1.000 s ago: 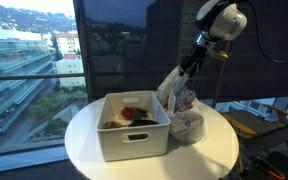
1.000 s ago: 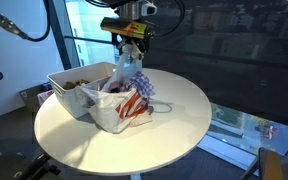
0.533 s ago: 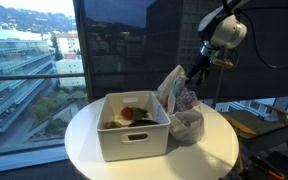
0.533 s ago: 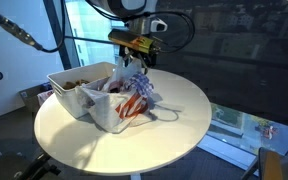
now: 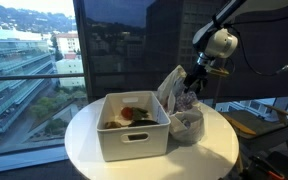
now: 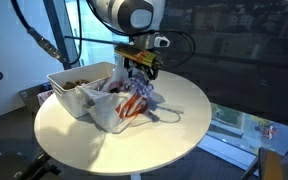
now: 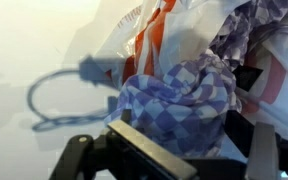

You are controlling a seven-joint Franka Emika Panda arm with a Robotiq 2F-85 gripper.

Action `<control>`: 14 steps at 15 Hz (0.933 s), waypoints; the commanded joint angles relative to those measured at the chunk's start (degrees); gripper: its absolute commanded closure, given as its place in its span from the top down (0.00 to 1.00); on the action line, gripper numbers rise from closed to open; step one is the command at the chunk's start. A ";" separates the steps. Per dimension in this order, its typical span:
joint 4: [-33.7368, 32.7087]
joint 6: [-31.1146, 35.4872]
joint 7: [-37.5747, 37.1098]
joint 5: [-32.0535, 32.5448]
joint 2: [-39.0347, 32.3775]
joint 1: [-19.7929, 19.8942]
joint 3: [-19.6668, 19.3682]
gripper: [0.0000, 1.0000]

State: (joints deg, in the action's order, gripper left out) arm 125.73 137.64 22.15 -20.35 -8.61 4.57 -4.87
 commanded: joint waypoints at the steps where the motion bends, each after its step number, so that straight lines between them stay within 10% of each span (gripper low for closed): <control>1: -2.32 -0.60 -2.12 1.69 -1.01 1.06 0.76 0.69; 9: -2.03 -0.79 -3.99 3.01 -0.26 1.07 0.93 0.11; 14: 1.01 0.71 -3.58 3.85 3.41 0.27 1.76 0.09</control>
State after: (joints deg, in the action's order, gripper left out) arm 124.71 137.64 19.64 -18.30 -8.88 4.83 -4.26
